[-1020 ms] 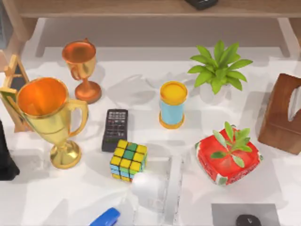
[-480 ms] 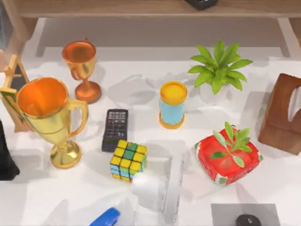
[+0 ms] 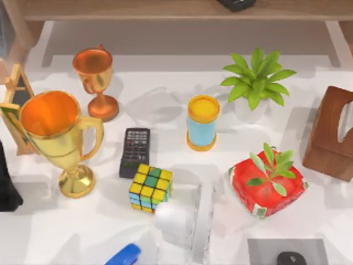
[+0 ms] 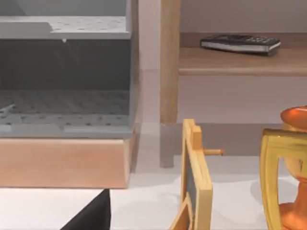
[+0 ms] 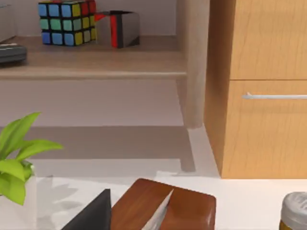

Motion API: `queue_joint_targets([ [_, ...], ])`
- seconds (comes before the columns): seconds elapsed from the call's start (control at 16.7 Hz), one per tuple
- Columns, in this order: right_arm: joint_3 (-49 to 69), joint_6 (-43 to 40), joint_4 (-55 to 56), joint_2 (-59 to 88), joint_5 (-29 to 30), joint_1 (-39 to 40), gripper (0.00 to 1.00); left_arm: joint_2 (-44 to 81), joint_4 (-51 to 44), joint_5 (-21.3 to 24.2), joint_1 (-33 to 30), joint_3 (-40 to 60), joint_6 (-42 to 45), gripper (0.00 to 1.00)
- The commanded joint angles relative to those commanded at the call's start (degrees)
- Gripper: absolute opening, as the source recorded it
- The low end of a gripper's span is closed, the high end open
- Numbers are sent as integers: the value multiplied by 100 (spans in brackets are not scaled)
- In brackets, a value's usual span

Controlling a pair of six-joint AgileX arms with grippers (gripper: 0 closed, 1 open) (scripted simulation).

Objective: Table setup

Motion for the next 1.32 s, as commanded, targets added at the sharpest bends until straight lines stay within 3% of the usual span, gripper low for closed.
queue_joint_targets([
  [0.42,-33,-34,-39,-54,21,20,100,0,0,0,0,0,0,100],
  [0.66,-33,-34,-39,-54,21,20,100,581,-44,-183,-198,590,1,100],
  [0.96,-33,-34,-39,-54,21,20,100,2533,-181,-733,-793,2648,9,100],
  [1.32,-33,-34,-39,-54,21,20,100,5901,-413,-1635,-1765,6305,26,100],
])
